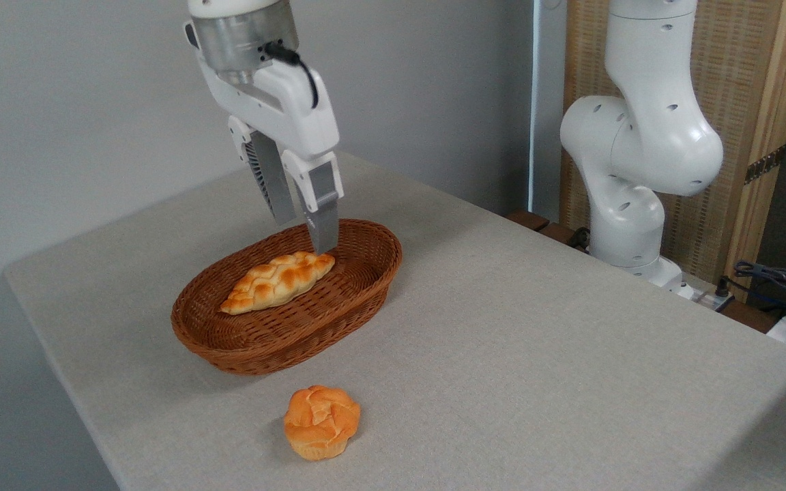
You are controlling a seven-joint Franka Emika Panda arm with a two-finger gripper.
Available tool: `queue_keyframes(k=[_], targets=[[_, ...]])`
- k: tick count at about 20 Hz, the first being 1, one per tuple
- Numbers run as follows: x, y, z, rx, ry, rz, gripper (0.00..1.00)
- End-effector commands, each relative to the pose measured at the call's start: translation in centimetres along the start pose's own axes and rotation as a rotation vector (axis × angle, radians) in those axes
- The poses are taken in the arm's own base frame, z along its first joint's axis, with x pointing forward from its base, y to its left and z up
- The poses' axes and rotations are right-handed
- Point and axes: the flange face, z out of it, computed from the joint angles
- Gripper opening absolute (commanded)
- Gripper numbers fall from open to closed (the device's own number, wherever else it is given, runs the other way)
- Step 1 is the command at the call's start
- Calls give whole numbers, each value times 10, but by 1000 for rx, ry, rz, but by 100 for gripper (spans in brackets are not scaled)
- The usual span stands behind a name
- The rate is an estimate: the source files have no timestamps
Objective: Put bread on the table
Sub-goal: 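Lower the open gripper into the wicker basket onto the braided loaf, then close the gripper on the braided loaf inside the basket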
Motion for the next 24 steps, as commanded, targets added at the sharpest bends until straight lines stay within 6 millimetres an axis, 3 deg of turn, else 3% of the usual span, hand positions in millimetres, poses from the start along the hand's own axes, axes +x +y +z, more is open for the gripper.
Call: queue_keyframes(k=[1,5,11,20,22,23,24], targets=[[23,30,26,-77,53,44,100],[49,68,56,-108,53,116,100],[72,104,130,-70,65,186,100],[93,111,199,-95,44,204,100],[94,110,204,-98,40,205,100],[94,109,204,-98,40,202,99],[94,109,202,-97,44,200,82]])
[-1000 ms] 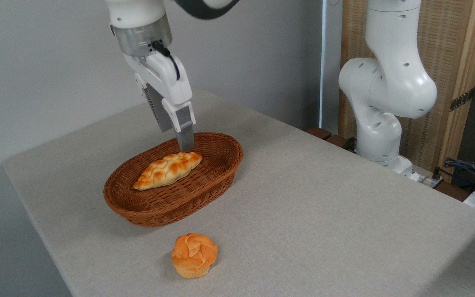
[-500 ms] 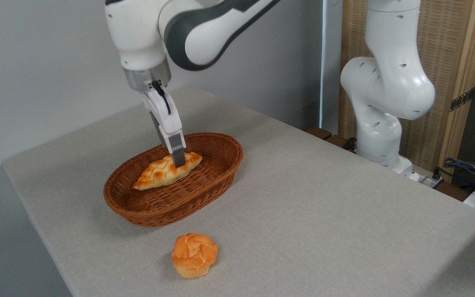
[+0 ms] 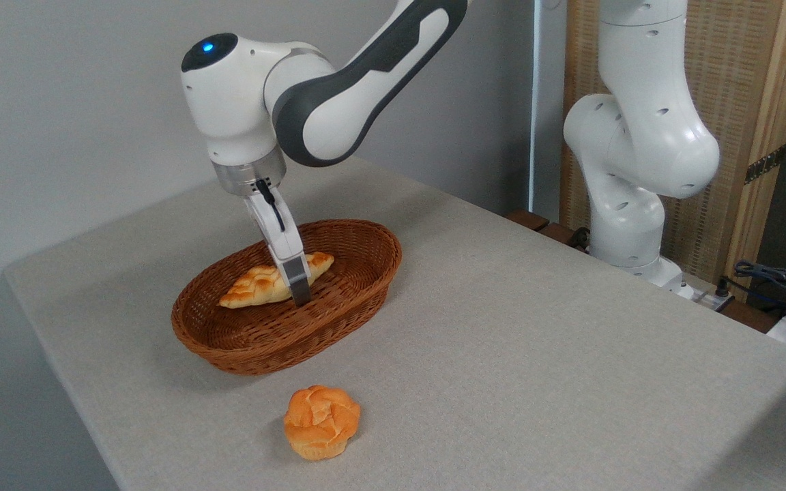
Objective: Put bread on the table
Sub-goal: 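Close the gripper on the braided loaf inside the basket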
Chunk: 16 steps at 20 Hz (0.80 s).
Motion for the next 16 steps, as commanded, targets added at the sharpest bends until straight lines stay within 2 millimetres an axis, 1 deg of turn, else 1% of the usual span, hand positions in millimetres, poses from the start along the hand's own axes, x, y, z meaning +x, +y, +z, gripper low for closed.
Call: queue_keyframes(k=[1,2,3,4,6,7,13,16], targets=[[3,-3,5,-1,11,4,58],[2,-3,5,0,12,4,44],[2,-4,4,1,12,4,35],[1,-4,5,-1,9,4,32],[1,-5,4,2,13,5,31],[1,-5,5,0,11,5,28],[1,-5,4,-1,10,5,28],[0,-8,2,2,14,1,24]])
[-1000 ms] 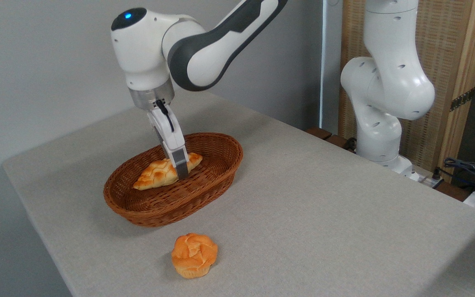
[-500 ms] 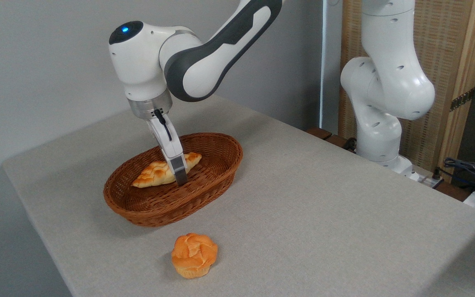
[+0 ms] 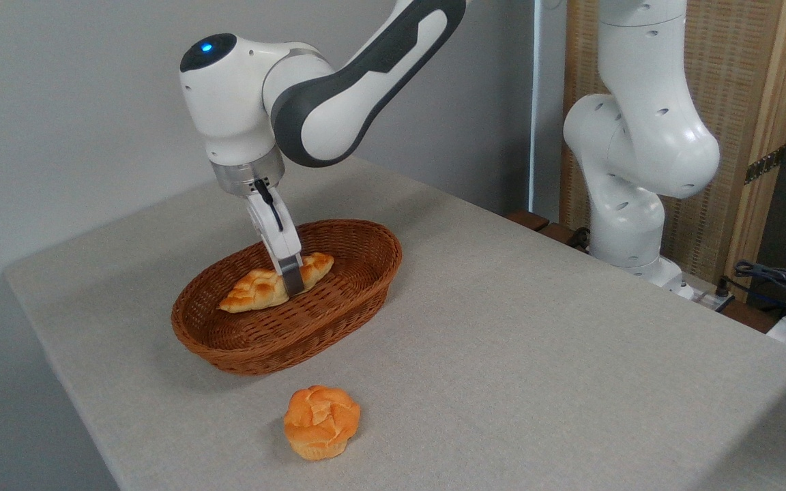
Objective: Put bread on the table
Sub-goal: 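Close the gripper on the braided loaf inside the basket, then lift the braided loaf out of the basket and carry it beside the bun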
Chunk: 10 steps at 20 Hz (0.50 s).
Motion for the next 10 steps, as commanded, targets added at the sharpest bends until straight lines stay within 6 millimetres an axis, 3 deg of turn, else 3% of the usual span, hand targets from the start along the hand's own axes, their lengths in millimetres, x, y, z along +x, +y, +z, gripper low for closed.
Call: queue_keyframes(k=[1,5,10], targets=[[-2,-9,1,2,12,-4,24],[7,-14,-30,4,23,-7,24],[-17,-47,-96,-29,4,-39,24]])
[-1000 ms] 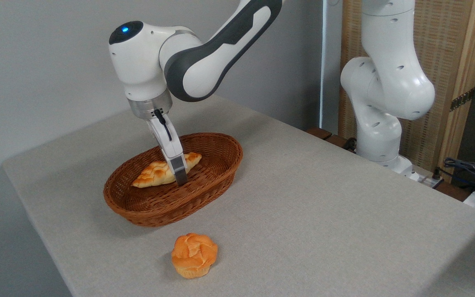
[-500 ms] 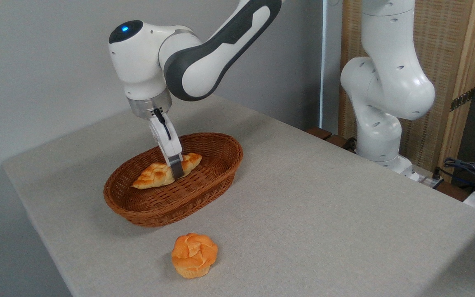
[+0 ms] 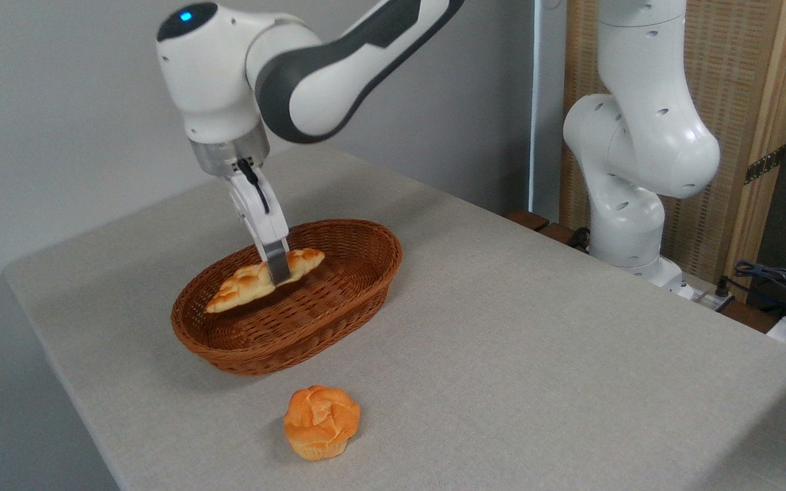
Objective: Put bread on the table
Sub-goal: 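Lift the braided loaf out of the basket and carry it beside the bun, then lower the braided loaf onto the table and open the gripper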
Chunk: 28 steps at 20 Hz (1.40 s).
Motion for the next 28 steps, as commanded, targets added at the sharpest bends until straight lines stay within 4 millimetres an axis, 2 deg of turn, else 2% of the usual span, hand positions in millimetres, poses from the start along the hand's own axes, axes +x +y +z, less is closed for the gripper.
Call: queue_keyframes(k=[1,3,5,8,9,10,11,12,17,19,20,22,23,25,28], targets=[[-19,-28,-55,-42,-17,10,24],[-32,-34,-78,-67,-46,55,24],[-56,-45,-91,-106,-81,71,25],[-114,-80,-115,-88,-138,78,26],[-139,-102,-115,-93,-140,67,27],[-154,-114,-112,-96,-160,65,27],[-173,-124,-117,-80,-173,57,27],[-181,-130,-119,-77,-167,51,27],[-205,-147,-107,-86,-201,39,30],[-206,-154,-93,-100,-235,36,36],[-207,-159,-86,-104,-257,35,46],[-209,-166,-76,-106,-290,33,84],[-210,-167,-74,-107,-301,32,92],[-212,-168,-72,-109,-313,30,100],[-224,-172,-71,-124,-312,8,100]])
